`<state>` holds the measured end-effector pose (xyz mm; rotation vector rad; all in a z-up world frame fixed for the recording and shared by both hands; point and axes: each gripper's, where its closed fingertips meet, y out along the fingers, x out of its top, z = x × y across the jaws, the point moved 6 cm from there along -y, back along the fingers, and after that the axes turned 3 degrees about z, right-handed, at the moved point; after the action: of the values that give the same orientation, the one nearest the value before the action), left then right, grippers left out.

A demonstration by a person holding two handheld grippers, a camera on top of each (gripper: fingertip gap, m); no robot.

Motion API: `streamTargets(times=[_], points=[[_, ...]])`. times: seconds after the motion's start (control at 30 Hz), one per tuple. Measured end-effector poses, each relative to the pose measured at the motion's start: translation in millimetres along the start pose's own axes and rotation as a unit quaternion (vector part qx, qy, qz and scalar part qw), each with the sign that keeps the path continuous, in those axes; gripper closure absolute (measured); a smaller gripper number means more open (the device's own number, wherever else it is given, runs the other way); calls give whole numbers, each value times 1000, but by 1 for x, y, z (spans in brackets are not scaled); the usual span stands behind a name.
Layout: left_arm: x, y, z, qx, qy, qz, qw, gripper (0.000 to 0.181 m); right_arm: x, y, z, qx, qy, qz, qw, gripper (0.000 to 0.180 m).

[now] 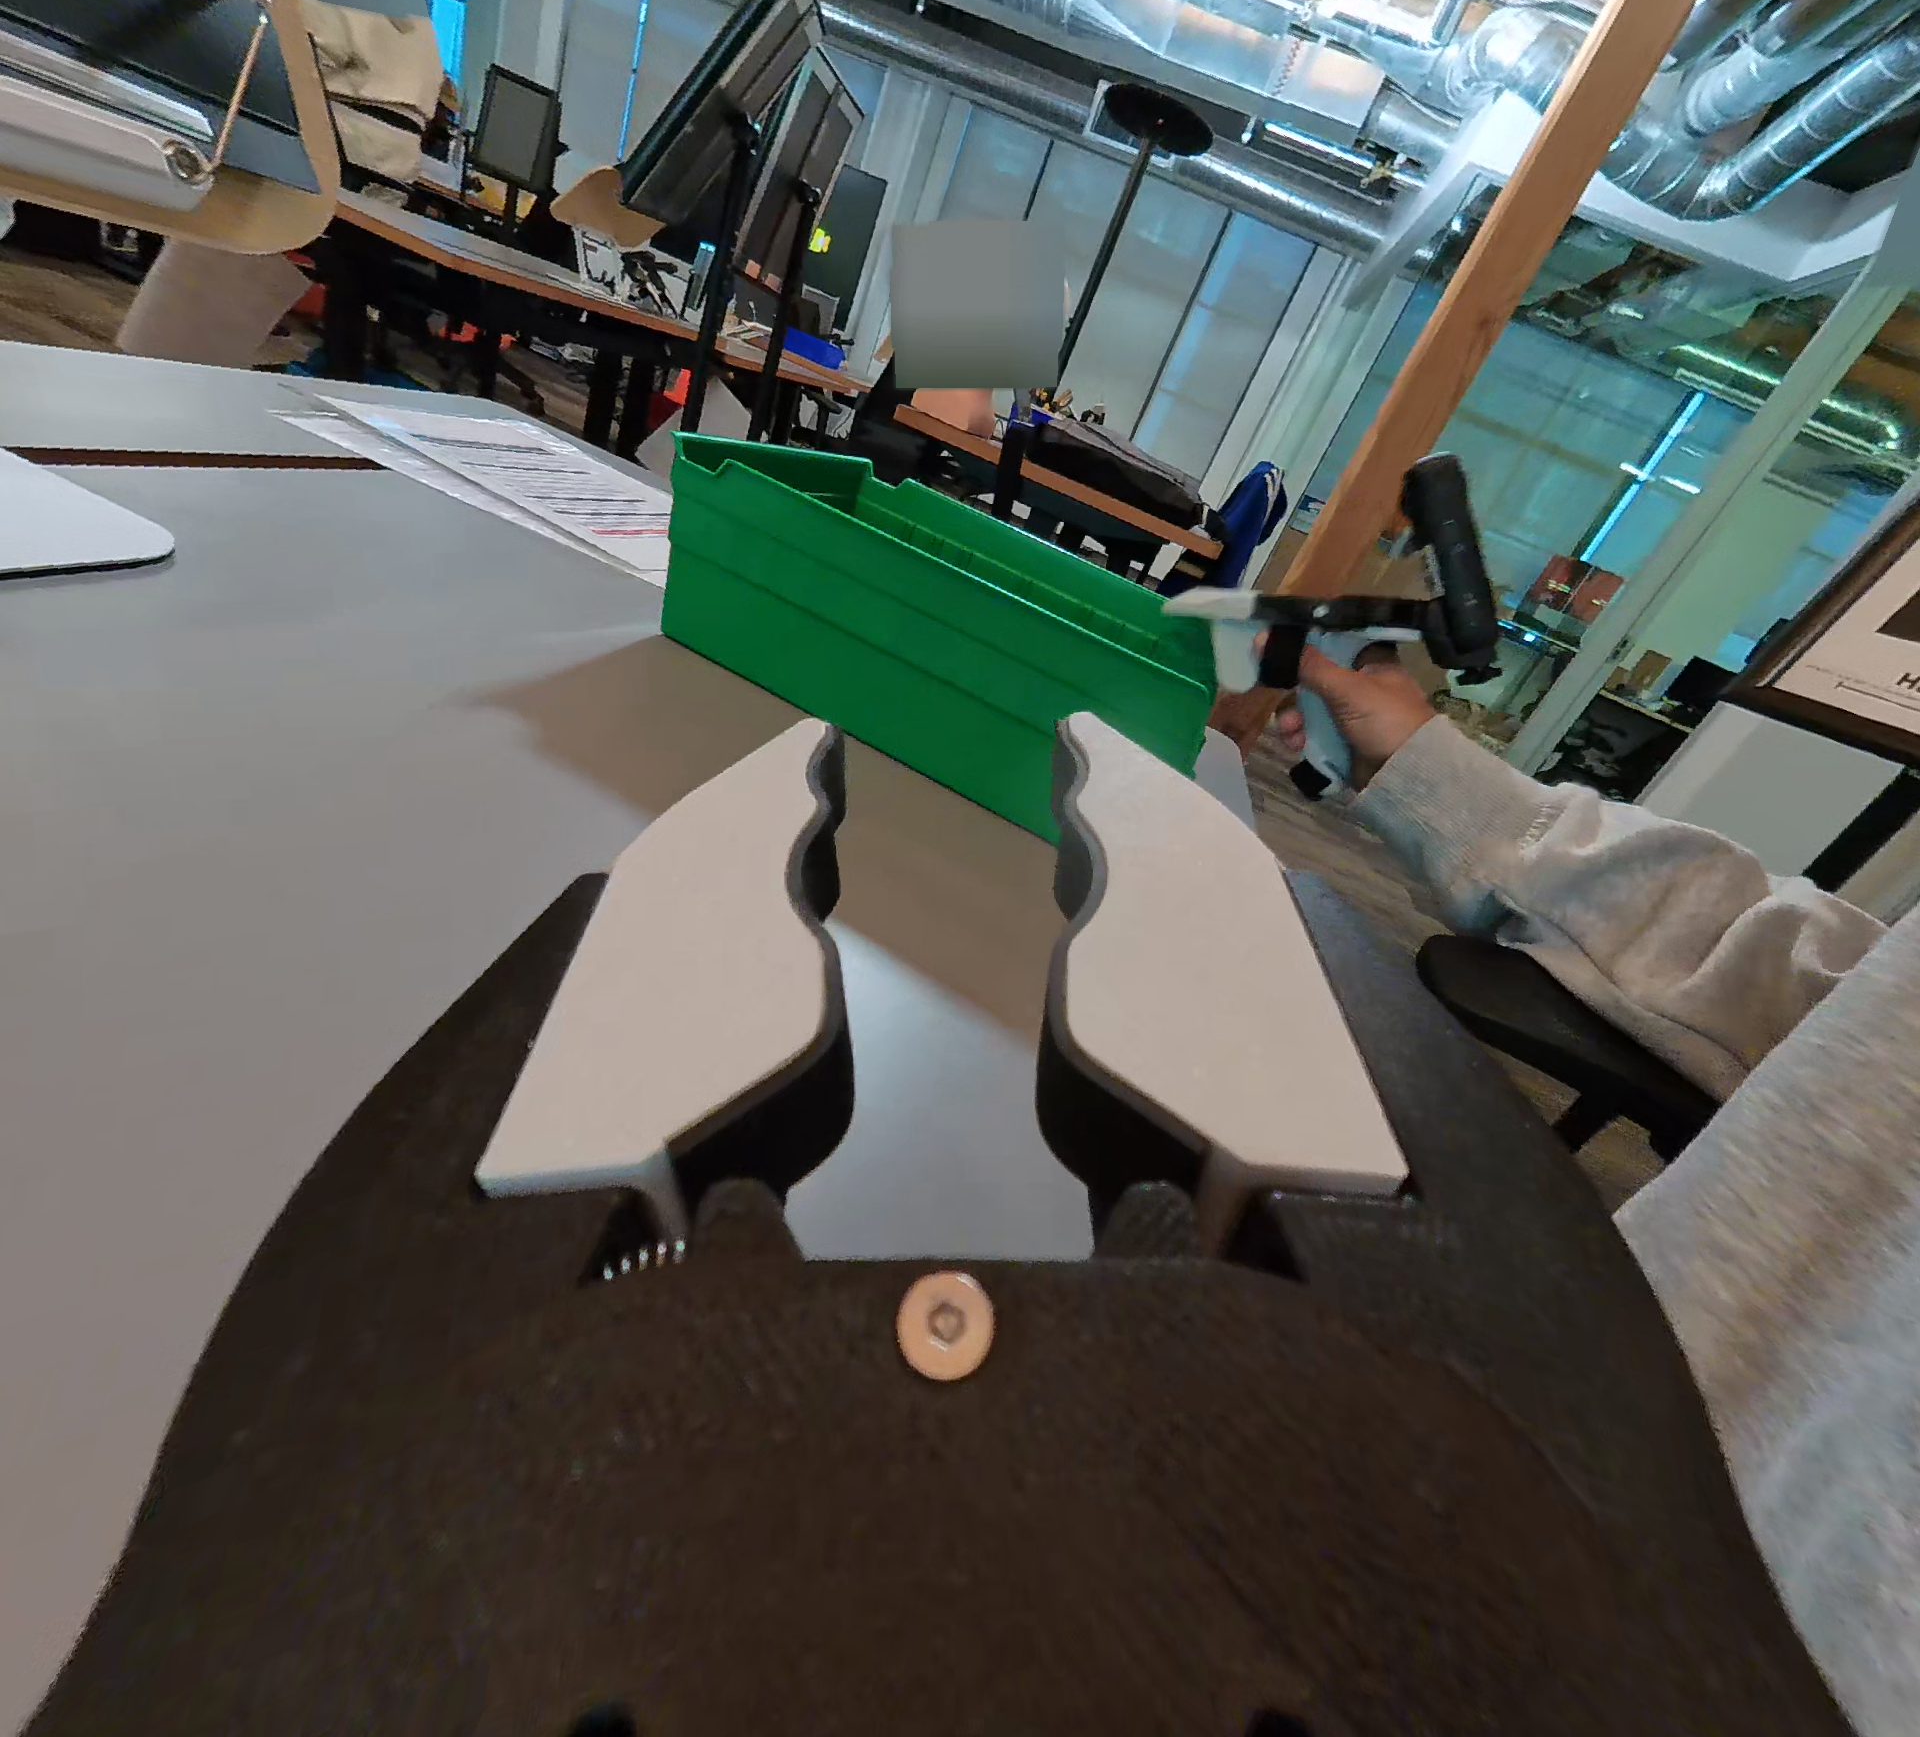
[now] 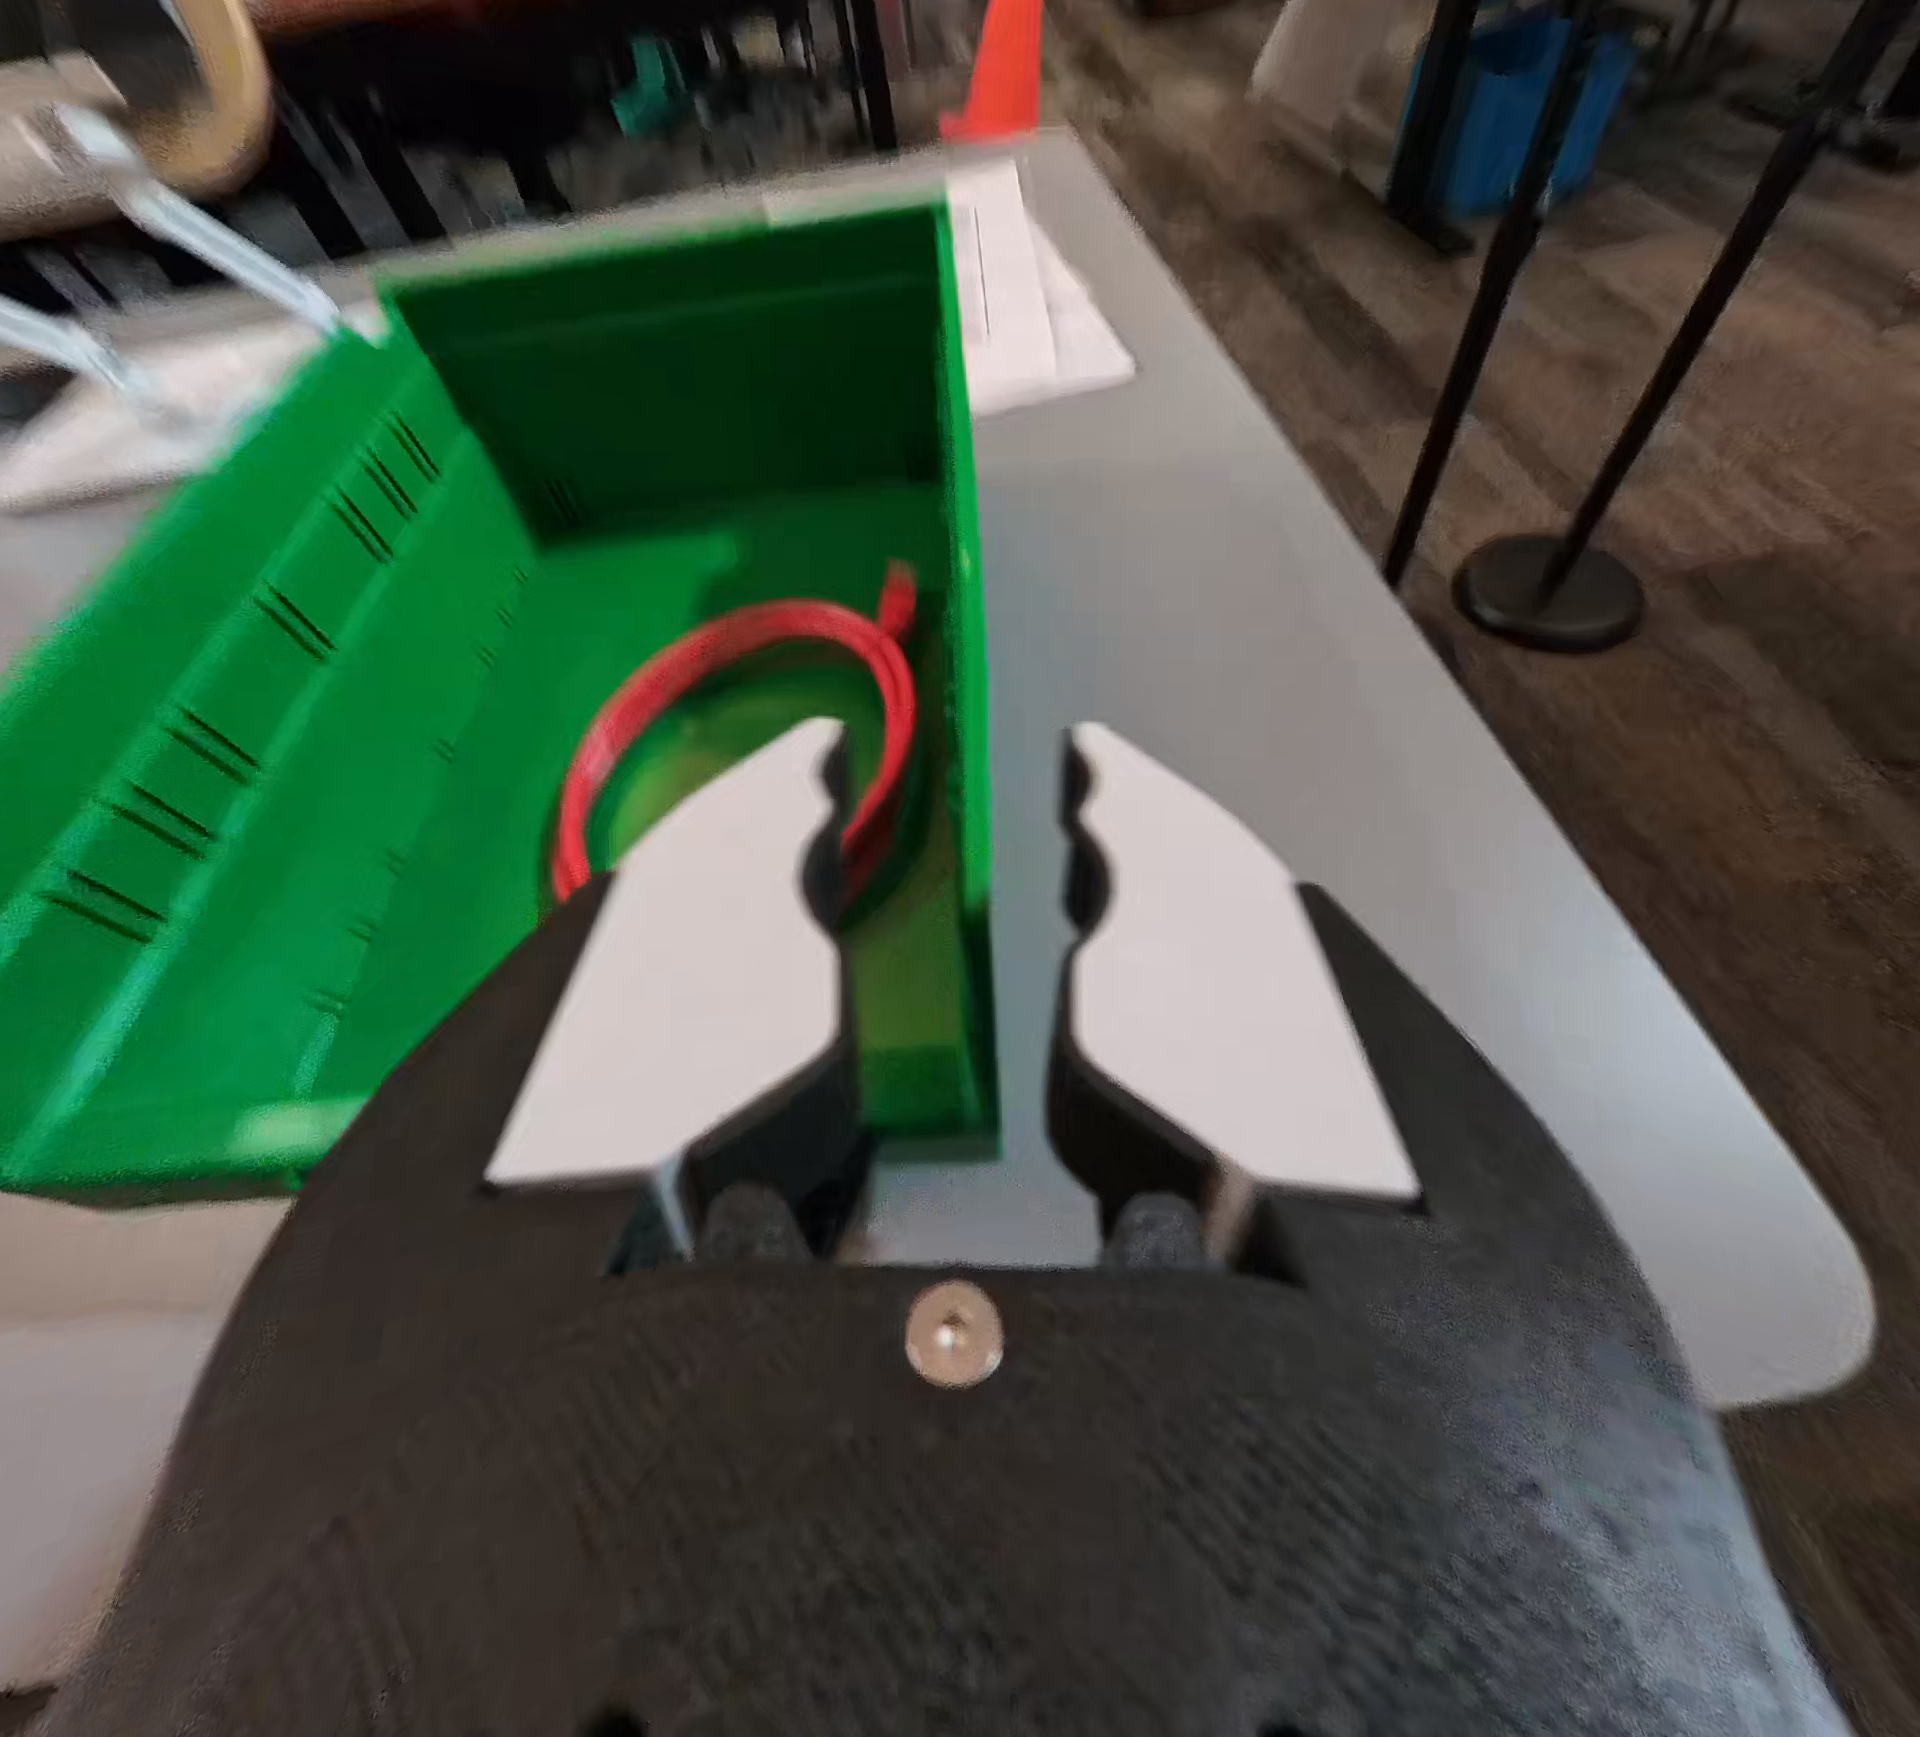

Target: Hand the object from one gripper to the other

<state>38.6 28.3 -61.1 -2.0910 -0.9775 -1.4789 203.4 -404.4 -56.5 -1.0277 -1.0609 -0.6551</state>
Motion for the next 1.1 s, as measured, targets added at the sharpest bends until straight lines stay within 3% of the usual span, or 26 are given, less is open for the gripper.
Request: streamTargets(times=[0.03, 0.1, 0.2, 0.33, 0.4, 0.5, 0.53, 0.6, 0.67, 0.77, 0.83, 0.9, 1.1], points=[[0, 0, 2, 7, 0, -1, 1000, 140, 14, -7, 6, 12, -4, -44, 999, 127], [-1, 1, 5, 27, -6, -7, 1000, 130, 41, -24, 28, 33, -42, -135, 989, 123], [-3, 3, 8, 40, -20, -12, 999, 126, 60, -43, 86, 107, -84, -206, 969, 128], [-3, 2, 10, 64, -41, -12, 997, 129, 61, -57, 199, 330, -20, -294, 897, 119], [-2, -3, 11, 84, -52, -12, 995, 130, 45, -53, 254, 415, 2, -265, 870, 115], [0, -17, 16, 119, -58, -14, 991, 129, 7, -39, 318, 484, -33, -177, 856, 120], [0, -24, 18, 131, -60, -15, 990, 129, -3, -33, 331, 489, -58, -143, 858, 132], [0, -40, 20, 146, -68, -20, 987, 130, -20, -24, 349, 517, -93, -80, 847, 179], [0, -57, 18, 136, -79, -9, 988, 147, -32, -10, 363, 558, -89, -28, 825, 179], [-2, -85, 16, 140, -76, 13, 987, 168, -37, 13, 379, 572, -61, -9, 818, 178], [-1, -106, 15, 174, -54, 10, 983, 171, -38, 26, 394, 581, -57, 3, 812, 160], [3, -128, 13, 206, -37, -5, 978, 174, -43, 39, 410, 584, -67, 26, 808, 168], [25, -179, 13, 284, 2, -64, 957, 178, -63, 43, 447, 628, -85, 90, 768, 164]])
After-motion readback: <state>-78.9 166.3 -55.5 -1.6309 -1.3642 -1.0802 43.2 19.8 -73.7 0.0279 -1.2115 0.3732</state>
